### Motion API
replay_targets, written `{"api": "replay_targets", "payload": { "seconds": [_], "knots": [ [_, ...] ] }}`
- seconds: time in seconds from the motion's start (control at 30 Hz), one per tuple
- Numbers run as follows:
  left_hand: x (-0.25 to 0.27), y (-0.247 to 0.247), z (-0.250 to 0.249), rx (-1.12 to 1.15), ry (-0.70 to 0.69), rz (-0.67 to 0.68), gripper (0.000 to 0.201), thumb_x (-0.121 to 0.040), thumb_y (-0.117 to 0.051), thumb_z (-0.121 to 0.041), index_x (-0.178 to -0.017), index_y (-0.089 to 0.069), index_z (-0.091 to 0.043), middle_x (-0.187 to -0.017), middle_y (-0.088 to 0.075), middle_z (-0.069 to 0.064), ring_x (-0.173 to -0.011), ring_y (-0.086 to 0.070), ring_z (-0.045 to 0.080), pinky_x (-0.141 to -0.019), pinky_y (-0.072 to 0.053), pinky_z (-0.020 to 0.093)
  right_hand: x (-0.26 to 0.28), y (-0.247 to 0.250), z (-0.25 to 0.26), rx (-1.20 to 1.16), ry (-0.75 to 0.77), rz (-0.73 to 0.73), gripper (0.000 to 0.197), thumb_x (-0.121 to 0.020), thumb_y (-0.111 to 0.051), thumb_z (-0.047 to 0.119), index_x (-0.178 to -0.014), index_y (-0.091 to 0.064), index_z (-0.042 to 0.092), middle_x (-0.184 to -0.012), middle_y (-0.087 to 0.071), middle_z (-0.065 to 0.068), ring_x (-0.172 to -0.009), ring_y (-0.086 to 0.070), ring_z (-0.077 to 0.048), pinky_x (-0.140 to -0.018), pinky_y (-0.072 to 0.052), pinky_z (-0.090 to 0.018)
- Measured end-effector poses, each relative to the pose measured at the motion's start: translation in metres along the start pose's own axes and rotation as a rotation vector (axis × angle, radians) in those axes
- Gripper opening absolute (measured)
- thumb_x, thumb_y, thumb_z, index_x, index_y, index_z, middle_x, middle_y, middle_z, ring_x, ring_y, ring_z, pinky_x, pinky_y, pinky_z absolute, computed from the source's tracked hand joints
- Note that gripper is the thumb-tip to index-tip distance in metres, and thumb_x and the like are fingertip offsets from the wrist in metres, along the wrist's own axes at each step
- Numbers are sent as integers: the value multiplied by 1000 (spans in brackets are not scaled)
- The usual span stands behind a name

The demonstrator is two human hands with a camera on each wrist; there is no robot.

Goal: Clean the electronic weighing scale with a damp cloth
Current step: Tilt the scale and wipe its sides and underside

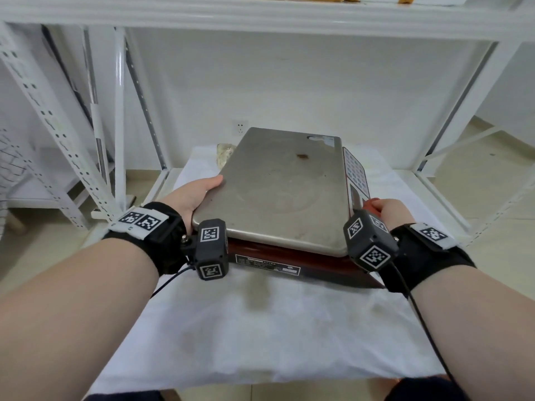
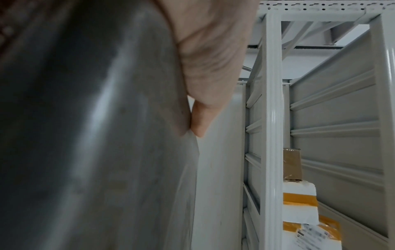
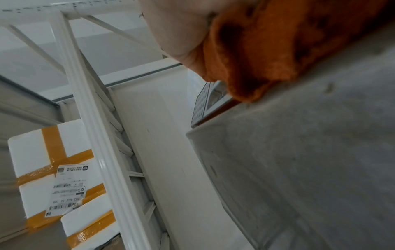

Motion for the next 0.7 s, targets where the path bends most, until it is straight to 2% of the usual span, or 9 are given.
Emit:
{"api": "replay_targets", "payload": {
  "seconds": [0.2,0.27,0.3,0.33,0.4,0.47,0.6,0.63,0.7],
  "knots": [
    [24,0,13,118,-47,-92,27,-95,-50,-32,-83,-61,-11,-55,-69,5,-44,-66,17,-37,-50,22,-11,-14,28,37,-19,123,30,-95,-37,9,-65,-39,11,-32,-45,5,-29,-44,-7,-39,-40,-14],
    [36,0,18,174,-71,-127,27,-97,-47,-30,-85,-61,-10,-55,-69,5,-44,-66,17,-34,-47,22,-11,-23,36,50,-13,165,30,-95,-39,11,-66,-45,9,-44,-52,-3,-39,-49,-12,-55,-51,-22],
    [41,-1,20,208,-76,-140,27,-98,-45,-29,-88,-61,-9,-56,-70,6,-45,-67,17,-35,-48,23,-10,-28,38,86,0,168,28,-95,-41,11,-69,-51,8,-56,-55,-9,-49,-53,-16,-68,-54,-30],
    [49,-3,22,242,-77,-151,27,-98,-44,-29,-91,-61,-9,-58,-70,7,-47,-67,18,-35,-49,25,-9,-31,39,111,-6,176,25,-95,-43,12,-73,-53,7,-65,-56,-12,-55,-55,-20,-73,-54,-35],
    [61,-8,26,282,-85,-195,26,-99,-42,-27,-94,-59,-9,-57,-69,7,-47,-67,19,-36,-50,28,-6,-32,39,124,-51,211,18,-95,-45,13,-79,-51,6,-70,-54,-12,-53,-55,-21,-58,-51,-32],
    [72,-15,30,305,-93,-249,26,-100,-40,-24,-89,-57,-9,-52,-67,6,-43,-65,18,-36,-51,28,-7,-32,40,181,-62,239,12,-96,-45,12,-85,-48,8,-68,-49,-11,-51,-50,-20,-50,-45,-28],
    [88,-32,38,331,-70,-293,27,-99,-42,-24,-80,-55,-10,-47,-65,5,-51,-64,20,-48,-53,30,-15,-27,38,279,-34,273,13,-97,-43,10,-85,-44,5,-45,-53,-11,-27,-51,-15,-31,-42,-17],
    [89,-35,40,342,-60,-295,27,-99,-43,-24,-79,-54,-10,-46,-64,5,-52,-64,20,-49,-52,30,-16,-23,36,305,-27,279,8,-97,-44,10,-96,-46,3,-45,-56,-11,-26,-52,-15,-30,-43,-19],
    [94,-45,42,352,-60,-308,26,-99,-45,-24,-78,-54,-12,-45,-64,3,-53,-64,20,-53,-53,31,-19,-15,33,391,-23,251,28,-97,-44,11,-124,-44,4,-42,-60,-12,-29,-56,-17,-30,-45,-24]
  ]
}}
Point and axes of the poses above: each hand's wrist, its own x-axis away from the middle knuckle, its own y-axis out of the back of the hand, z = x × y, the point moved 2 cm from there along -x, towards the middle knuckle
